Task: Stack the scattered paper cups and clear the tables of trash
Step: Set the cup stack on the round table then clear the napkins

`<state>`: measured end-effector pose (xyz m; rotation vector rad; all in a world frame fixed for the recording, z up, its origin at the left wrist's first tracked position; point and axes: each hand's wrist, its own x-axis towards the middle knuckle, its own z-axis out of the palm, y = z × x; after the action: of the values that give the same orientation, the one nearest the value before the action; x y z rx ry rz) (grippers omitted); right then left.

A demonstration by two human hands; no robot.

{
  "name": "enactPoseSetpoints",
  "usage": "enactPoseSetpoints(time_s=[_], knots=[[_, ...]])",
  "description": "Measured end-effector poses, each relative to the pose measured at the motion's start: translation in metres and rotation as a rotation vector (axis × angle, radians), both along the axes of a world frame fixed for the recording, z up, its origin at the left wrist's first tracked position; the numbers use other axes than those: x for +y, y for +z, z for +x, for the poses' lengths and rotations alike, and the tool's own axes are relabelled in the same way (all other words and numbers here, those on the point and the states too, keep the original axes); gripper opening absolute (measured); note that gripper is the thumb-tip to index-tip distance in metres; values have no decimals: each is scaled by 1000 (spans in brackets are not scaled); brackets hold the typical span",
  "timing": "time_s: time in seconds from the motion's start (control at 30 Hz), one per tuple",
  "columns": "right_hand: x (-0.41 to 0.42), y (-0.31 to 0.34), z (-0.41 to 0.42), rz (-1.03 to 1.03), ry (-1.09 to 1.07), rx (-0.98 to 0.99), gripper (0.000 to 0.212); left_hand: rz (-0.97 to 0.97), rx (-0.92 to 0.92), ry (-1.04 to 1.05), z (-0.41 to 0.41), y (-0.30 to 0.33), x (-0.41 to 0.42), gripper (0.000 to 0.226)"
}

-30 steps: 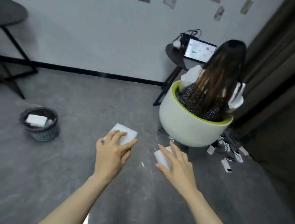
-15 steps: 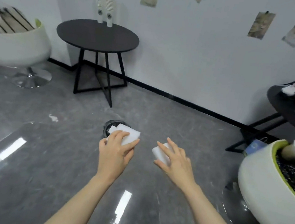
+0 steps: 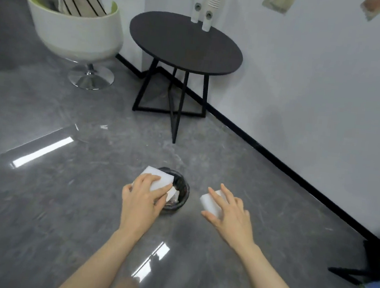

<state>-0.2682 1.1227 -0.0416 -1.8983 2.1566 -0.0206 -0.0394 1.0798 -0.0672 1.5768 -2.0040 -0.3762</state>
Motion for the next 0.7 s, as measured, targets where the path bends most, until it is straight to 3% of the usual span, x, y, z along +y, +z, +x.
enactPoseSetpoints(time_s=[0.23,0.6,0.7], knots=[[-116,-66,4,112,-33,-37,70,99,-47,62,14,-55,-123,29],[-245,-226,5,245,-249,-205,75,188,-205,-227,-8,-209,-275,39],[-271,-289,3,277,-254,-228,77,178,-217,-299,-19,-268,-297,30]])
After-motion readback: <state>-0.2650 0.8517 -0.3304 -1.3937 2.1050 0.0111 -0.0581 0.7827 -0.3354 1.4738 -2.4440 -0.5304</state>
